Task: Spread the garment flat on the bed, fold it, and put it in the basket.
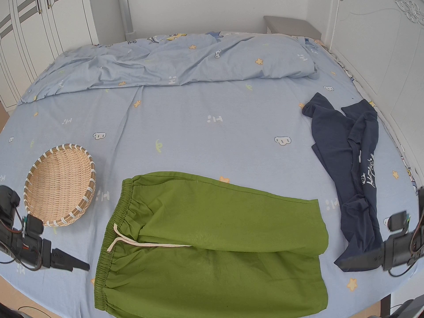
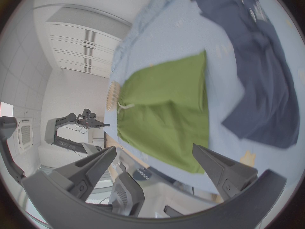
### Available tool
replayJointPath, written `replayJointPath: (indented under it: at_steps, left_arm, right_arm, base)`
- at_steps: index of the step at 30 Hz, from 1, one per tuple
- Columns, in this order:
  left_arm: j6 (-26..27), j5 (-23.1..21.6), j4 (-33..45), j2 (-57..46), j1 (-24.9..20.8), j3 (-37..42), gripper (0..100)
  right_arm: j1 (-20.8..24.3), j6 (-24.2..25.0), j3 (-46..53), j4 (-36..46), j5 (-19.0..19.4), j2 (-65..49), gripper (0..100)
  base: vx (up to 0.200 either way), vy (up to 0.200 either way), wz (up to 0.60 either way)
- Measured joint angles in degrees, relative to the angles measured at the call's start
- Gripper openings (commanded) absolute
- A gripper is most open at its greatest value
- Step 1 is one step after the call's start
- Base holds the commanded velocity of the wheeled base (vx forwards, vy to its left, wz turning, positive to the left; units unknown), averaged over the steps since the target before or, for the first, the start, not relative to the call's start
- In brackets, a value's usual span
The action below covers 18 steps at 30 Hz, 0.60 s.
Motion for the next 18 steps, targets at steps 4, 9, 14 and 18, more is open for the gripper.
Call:
replayJointPath:
  at_steps: [4, 9, 14, 18]
  left_arm:
    - [-2.8, -0.3, 0.1, -1.4, -2.5, -6.1, 100]
    - [-10.3, -0.4, -8.5, -1.1, -7.2, -11.2, 100]
    - [-21.8, 1.3, -23.0, 1.4, -11.9, -14.6, 100]
    - [-27.0, 6.0, -29.6, 6.6, -16.1, -18.4, 100]
  right_arm:
    - [-1.5, -0.4, -7.7, 2.2, -0.1, -2.0, 100]
    - [-2.9, -2.5, -16.1, 3.4, -0.2, 1.2, 100]
    - [-3.6, -3.9, -21.1, 3.8, -0.2, 5.1, 100]
    - [-4.0, -5.3, -23.0, 4.0, -0.3, 7.8, 100]
  base:
    - [0.0, 0.0, 0.0]
    - [0.0, 0.0, 0.0]
    - [0.0, 0.0, 0.0]
    - [0.0, 0.0, 0.0]
